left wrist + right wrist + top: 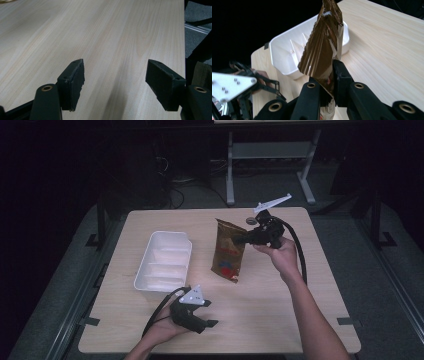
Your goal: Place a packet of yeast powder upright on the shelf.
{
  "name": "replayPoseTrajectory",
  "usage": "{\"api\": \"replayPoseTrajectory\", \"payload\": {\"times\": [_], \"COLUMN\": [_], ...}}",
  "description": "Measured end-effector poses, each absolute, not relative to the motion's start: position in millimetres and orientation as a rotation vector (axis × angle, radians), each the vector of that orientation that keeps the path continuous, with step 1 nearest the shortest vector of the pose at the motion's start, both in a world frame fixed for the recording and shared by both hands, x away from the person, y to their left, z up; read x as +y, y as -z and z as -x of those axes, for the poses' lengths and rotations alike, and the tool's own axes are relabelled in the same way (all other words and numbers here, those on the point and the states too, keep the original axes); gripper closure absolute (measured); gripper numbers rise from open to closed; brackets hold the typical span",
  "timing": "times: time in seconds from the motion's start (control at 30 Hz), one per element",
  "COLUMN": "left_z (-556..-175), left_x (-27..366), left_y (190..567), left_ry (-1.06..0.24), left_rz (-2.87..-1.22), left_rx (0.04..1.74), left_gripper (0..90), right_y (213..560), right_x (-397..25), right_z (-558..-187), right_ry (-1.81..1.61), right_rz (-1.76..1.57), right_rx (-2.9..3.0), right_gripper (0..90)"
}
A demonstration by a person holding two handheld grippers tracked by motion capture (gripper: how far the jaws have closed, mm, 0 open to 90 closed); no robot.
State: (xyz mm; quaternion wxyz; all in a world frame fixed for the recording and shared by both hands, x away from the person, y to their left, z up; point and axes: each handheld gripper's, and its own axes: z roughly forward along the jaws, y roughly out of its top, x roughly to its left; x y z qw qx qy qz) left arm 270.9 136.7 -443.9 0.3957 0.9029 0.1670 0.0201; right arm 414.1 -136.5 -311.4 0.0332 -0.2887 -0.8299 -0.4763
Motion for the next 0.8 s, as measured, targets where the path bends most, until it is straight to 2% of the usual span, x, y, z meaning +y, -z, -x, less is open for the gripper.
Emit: {"api": "replayPoseTrajectory", "payload": {"times": [0.8], "left_z": [-270], "left_x": [139], "left_y": [446], "left_ry": [-0.04], "left_rz": [-2.284], "left_rx": [0.416], "left_gripper": [29.1], "right_y": [297], "right_x": [-88], "right_z": [-445], "right_ry": [1.497], "right_rz": [0.808], "right_rx": [-2.525], "right_gripper": [83.9]}}
